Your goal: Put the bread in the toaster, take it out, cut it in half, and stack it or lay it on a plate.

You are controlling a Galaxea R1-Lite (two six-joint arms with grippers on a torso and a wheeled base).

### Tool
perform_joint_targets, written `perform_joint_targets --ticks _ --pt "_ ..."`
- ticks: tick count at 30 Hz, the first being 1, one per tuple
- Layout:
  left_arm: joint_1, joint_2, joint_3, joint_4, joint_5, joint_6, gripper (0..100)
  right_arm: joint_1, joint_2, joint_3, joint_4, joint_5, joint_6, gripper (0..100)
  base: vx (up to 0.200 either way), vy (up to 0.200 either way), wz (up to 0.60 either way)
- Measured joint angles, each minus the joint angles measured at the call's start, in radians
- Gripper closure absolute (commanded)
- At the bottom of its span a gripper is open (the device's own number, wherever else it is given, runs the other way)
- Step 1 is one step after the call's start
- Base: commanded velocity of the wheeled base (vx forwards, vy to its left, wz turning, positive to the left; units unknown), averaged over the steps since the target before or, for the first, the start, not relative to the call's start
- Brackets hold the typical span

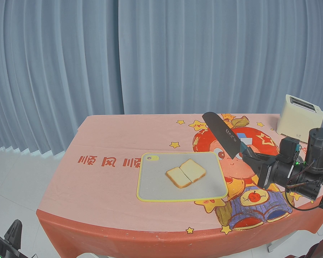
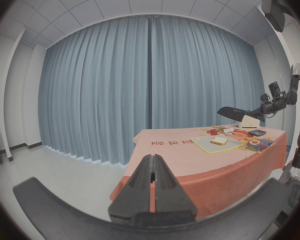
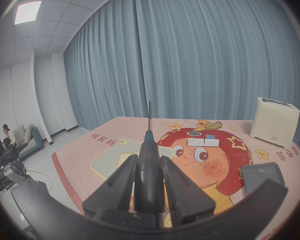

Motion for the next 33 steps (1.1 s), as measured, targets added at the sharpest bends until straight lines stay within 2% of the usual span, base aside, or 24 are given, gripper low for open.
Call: perform_joint_targets --ticks 33 --pt "0.0 0.0 0.0 0.0 0.0 0.0 100 -0.005 -0.005 0.0 -0.003 0.0 -0.002 100 0.0 0.0 0.0"
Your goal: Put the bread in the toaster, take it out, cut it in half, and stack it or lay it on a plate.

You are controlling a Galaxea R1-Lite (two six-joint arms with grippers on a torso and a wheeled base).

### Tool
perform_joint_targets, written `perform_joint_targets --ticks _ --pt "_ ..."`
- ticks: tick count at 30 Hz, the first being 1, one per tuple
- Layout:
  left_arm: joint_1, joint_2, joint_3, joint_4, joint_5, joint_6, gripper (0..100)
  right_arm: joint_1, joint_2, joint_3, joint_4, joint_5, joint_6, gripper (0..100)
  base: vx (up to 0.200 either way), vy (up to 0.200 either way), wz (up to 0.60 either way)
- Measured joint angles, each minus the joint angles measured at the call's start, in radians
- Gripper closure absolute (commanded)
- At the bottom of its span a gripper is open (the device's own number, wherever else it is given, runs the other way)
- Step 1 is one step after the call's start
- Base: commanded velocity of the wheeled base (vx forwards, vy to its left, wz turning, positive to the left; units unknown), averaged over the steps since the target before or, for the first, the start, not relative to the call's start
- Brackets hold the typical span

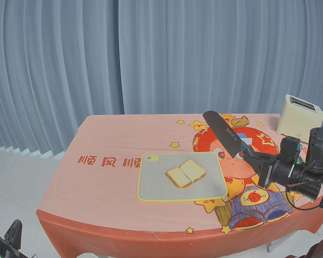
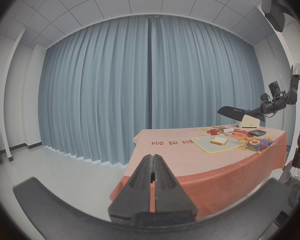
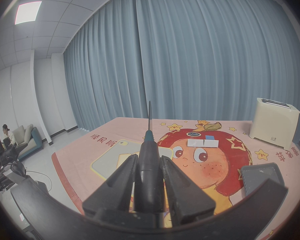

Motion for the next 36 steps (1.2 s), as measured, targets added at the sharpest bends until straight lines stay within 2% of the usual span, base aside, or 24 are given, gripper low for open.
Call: perform_joint_targets --ticks 14,22,36 --pt "0.0 0.0 0.0 0.0 0.0 0.0 100 -0.003 0.0 -0.005 0.003 0.0 0.0 100 0.0 0.0 0.0" --pt "0.0 0.0 0.0 0.0 0.0 0.0 100 -0.02 0.002 -0.021 0.007 -0.04 0.001 100 0.0 0.0 0.0" --pt "0.0 0.0 0.0 0.0 0.0 0.0 100 -0.073 0.02 -0.03 0.003 -0.043 -0.001 100 0.0 0.0 0.0"
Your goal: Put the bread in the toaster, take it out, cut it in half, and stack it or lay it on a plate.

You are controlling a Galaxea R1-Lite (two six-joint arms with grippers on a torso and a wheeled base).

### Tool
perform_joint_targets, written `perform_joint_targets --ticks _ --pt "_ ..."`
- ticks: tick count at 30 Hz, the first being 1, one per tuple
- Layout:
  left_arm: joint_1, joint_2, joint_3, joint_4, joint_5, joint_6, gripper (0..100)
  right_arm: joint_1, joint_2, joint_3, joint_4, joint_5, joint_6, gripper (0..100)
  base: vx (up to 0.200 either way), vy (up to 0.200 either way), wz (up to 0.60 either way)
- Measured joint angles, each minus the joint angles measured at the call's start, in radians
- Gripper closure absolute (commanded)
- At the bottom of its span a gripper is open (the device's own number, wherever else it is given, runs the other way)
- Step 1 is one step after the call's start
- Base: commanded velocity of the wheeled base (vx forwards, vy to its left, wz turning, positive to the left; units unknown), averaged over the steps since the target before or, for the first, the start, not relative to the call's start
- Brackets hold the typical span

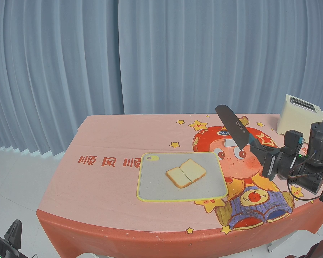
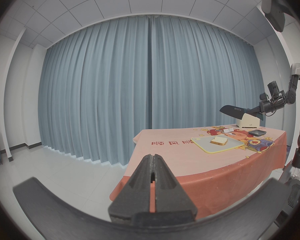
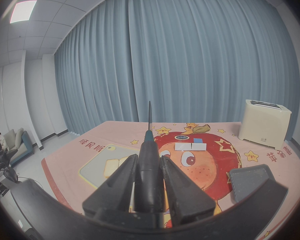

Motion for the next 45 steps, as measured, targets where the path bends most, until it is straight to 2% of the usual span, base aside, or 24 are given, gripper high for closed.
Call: perform_joint_targets --ticks 14,45 --pt "0.0 0.0 0.0 0.0 0.0 0.0 100 -0.029 0.034 -0.001 -0.007 0.0 -0.001 100 0.0 0.0 0.0" --pt "0.0 0.0 0.0 0.0 0.0 0.0 100 -0.029 0.031 0.001 -0.01 0.001 -0.018 100 0.0 0.0 0.0"
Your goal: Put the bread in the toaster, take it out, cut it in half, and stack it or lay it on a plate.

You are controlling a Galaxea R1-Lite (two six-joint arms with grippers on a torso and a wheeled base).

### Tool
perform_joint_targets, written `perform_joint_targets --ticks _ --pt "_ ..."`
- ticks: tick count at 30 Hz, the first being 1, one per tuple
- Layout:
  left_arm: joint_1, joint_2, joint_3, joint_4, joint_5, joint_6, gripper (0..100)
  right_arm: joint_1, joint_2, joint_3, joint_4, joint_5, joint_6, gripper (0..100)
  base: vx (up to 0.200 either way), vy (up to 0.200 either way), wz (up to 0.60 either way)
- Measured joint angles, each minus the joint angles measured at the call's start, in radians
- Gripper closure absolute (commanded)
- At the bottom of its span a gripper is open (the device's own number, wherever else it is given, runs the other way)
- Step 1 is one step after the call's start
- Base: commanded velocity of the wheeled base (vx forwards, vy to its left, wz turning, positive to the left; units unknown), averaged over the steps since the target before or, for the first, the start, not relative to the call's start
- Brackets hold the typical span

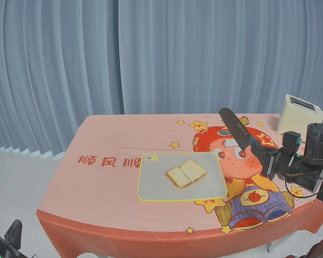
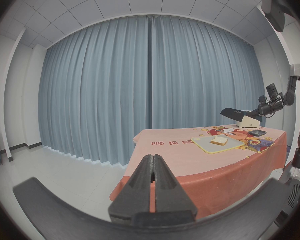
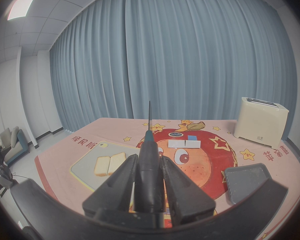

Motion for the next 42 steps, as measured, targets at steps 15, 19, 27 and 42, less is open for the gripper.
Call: perform_joint_targets --ticks 15,19,27,42 --pt "0.0 0.0 0.0 0.0 0.0 0.0 100 -0.001 -0.003 -0.001 0.001 0.0 0.0 100 0.0 0.0 0.0" --pt "0.0 0.0 0.0 0.0 0.0 0.0 100 -0.002 -0.001 -0.003 0.0 0.0 -0.002 100 0.0 0.0 0.0" --pt "0.0 0.0 0.0 0.0 0.0 0.0 100 -0.001 0.002 -0.001 0.001 0.0 -0.004 100 0.0 0.0 0.0" --pt "0.0 0.0 0.0 0.0 0.0 0.0 100 -0.001 0.003 0.001 0.0 0.0 -0.004 100 0.0 0.0 0.0"
